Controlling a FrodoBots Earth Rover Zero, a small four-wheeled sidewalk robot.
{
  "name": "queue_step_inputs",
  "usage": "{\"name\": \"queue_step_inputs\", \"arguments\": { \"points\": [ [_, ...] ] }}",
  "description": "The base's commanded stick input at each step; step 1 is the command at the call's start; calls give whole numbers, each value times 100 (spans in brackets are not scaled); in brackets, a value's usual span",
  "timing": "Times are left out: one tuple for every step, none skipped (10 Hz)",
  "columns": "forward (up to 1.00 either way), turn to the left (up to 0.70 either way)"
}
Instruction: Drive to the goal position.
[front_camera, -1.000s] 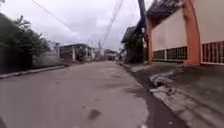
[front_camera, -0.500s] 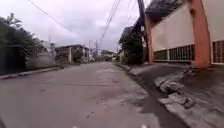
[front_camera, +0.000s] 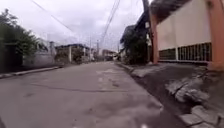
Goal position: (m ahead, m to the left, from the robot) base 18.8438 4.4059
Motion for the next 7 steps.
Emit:
{"name": "queue_step_inputs", "arguments": {
  "points": [
    [100, -20],
    [100, -2],
    [100, 0],
    [100, 0],
    [100, 0],
    [100, 0],
    [100, 0]
  ]
}}
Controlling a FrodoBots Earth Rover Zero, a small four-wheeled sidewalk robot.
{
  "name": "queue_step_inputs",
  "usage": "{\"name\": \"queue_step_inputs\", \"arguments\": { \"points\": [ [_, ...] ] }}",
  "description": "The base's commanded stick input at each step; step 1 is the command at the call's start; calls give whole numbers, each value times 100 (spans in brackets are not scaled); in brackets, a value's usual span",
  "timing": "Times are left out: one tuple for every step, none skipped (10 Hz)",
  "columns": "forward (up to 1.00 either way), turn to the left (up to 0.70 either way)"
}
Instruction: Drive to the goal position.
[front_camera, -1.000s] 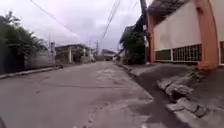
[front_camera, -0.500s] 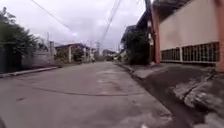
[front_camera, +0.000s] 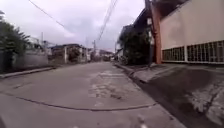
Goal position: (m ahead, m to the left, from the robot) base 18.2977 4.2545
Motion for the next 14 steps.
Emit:
{"name": "queue_step_inputs", "arguments": {
  "points": [
    [100, 0],
    [100, 0],
    [100, 0],
    [100, 0],
    [100, 0],
    [100, 0],
    [100, 0],
    [100, 0],
    [100, 0],
    [100, 0],
    [100, 0],
    [100, 0],
    [100, 0],
    [100, 0]
  ]
}}
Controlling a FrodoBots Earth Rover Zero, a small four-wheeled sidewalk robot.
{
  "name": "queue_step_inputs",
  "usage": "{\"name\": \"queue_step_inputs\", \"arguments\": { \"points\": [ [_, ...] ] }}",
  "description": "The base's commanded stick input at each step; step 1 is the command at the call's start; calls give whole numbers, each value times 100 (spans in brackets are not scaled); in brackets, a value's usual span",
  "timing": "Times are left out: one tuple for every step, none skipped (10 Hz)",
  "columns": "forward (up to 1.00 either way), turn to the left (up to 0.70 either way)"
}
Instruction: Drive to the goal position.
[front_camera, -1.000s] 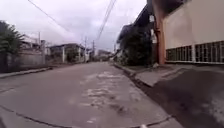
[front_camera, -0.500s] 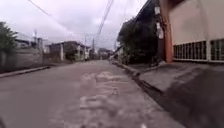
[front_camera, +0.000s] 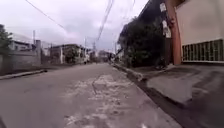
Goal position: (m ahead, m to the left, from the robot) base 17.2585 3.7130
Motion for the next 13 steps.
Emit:
{"name": "queue_step_inputs", "arguments": {
  "points": [
    [97, 0],
    [85, 0],
    [85, 0],
    [85, 0],
    [75, 0],
    [70, 0],
    [70, 0],
    [70, 0],
    [70, 0],
    [70, 0],
    [70, 0],
    [70, 0],
    [70, 0]
  ]
}}
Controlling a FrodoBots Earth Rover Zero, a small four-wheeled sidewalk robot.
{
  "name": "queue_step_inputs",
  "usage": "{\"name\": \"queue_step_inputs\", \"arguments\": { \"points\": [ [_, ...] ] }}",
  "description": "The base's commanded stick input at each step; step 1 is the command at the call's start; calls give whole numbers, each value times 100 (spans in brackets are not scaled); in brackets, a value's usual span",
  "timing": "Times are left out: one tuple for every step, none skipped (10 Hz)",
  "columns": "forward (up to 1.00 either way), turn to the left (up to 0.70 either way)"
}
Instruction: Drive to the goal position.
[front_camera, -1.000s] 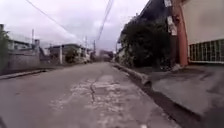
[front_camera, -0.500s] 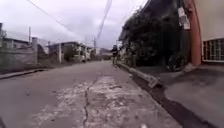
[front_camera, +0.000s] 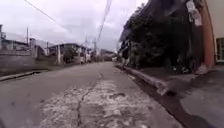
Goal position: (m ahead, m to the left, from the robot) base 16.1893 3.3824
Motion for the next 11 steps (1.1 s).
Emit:
{"name": "queue_step_inputs", "arguments": {
  "points": [
    [70, 0],
    [70, 0],
    [70, 0],
    [70, 0],
    [70, 0],
    [70, 0],
    [70, 0],
    [70, 0],
    [71, 0],
    [85, 0],
    [85, 0]
  ]
}}
